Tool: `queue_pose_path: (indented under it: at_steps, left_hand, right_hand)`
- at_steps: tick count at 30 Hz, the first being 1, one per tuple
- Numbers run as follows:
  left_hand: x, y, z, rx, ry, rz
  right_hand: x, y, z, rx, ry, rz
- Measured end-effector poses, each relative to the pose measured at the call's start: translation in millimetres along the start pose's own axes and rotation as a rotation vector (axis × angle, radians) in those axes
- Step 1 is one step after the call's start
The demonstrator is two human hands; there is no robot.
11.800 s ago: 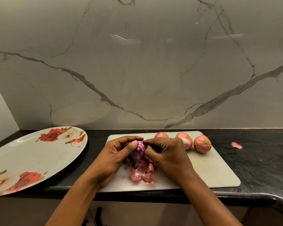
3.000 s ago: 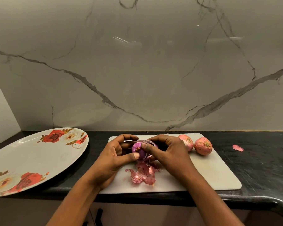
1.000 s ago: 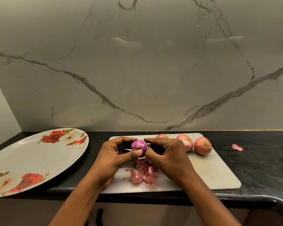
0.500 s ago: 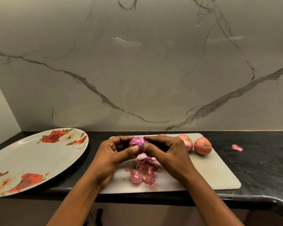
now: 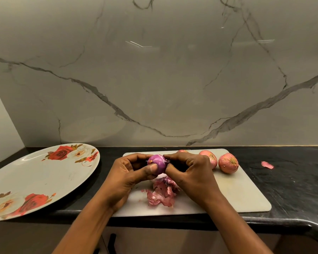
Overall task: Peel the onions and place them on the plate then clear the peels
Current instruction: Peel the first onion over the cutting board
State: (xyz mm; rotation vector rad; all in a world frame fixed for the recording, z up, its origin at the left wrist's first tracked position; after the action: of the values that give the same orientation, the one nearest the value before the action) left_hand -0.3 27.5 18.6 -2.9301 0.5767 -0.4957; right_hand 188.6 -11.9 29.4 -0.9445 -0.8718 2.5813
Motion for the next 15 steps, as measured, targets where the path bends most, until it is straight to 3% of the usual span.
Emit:
queue_pose_path:
  at_steps: [10, 15]
  left_hand:
    - [-3.8, -1.9, 2.8, -0.07, 0.117, 0.004]
    - [-2.8, -2.7, 3.1, -0.053, 0.071, 0.048]
  right_hand:
    - [1.5, -5.1, -22.8, 0.205, -0.119, -0.073]
    - [8.4, -4.7, -20.2, 0.213, -0.156, 0.042]
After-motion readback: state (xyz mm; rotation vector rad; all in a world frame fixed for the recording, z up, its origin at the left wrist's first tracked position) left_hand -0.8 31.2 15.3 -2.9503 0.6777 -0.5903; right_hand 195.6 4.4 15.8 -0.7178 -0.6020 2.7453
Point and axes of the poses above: each hand's wrist, its own y-axis away from the middle knuckle, its own x-axis out of the palm, z = x × y, the point moved 5 cm from there along -y, towards the middle knuckle, and after that the axes turned 12 degrees about y, right-handed, at the moved point
